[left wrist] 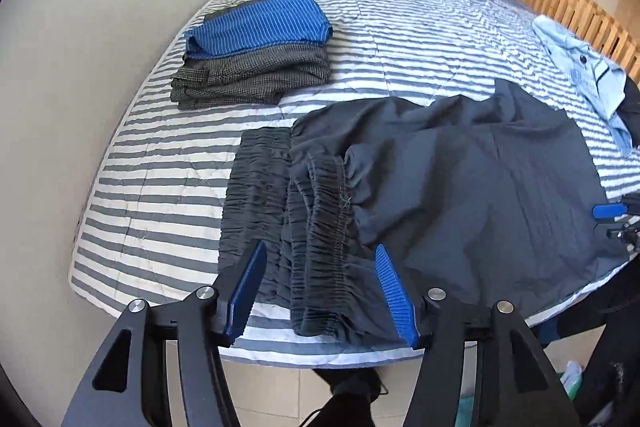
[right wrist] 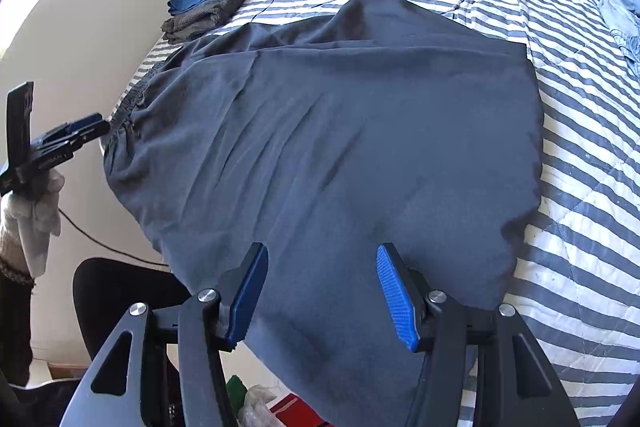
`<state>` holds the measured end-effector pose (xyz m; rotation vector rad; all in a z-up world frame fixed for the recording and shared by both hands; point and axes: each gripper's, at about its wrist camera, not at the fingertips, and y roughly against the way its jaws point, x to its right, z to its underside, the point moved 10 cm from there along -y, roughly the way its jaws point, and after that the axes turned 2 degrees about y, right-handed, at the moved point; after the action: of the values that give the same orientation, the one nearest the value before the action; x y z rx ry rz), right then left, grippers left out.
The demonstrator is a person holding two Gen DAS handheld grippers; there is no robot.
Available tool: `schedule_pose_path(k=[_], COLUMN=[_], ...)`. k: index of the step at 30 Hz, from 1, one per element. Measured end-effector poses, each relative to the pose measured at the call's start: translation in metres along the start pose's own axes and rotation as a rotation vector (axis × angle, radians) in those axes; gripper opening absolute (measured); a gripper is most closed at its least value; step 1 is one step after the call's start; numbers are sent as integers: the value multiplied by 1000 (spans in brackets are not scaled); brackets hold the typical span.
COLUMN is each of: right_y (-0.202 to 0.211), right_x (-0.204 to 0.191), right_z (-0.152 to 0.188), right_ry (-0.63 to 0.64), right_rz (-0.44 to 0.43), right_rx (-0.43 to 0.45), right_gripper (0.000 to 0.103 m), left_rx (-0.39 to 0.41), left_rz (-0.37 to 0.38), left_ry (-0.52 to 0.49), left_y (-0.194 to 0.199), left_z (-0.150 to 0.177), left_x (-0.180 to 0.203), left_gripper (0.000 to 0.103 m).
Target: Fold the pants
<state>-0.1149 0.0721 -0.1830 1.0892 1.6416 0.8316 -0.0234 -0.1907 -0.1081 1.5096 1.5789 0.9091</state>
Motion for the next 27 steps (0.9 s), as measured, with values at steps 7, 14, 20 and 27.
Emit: schedule_pose_path(k=[7,14,20,27], right_y=[5,8,0,-3], right_x=[14,24,21,25], right_z=[5,9,9,10], right_ry=[-12,-17,-11,-17], right_rz=[30,43,47,55], right_rx=[-5,-13,-27,-35], right_gripper=[53,53,53,53], left_rx=[-62,-61,-49,-128], left_rz=[2,14,21,28], left_ry=[-23,6,20,33], left_y=[-15,5,-8,-66], left_z=[4,18,-1,-24], left_x=[4,-1,2,-6], left_gripper=[6,8,72,69])
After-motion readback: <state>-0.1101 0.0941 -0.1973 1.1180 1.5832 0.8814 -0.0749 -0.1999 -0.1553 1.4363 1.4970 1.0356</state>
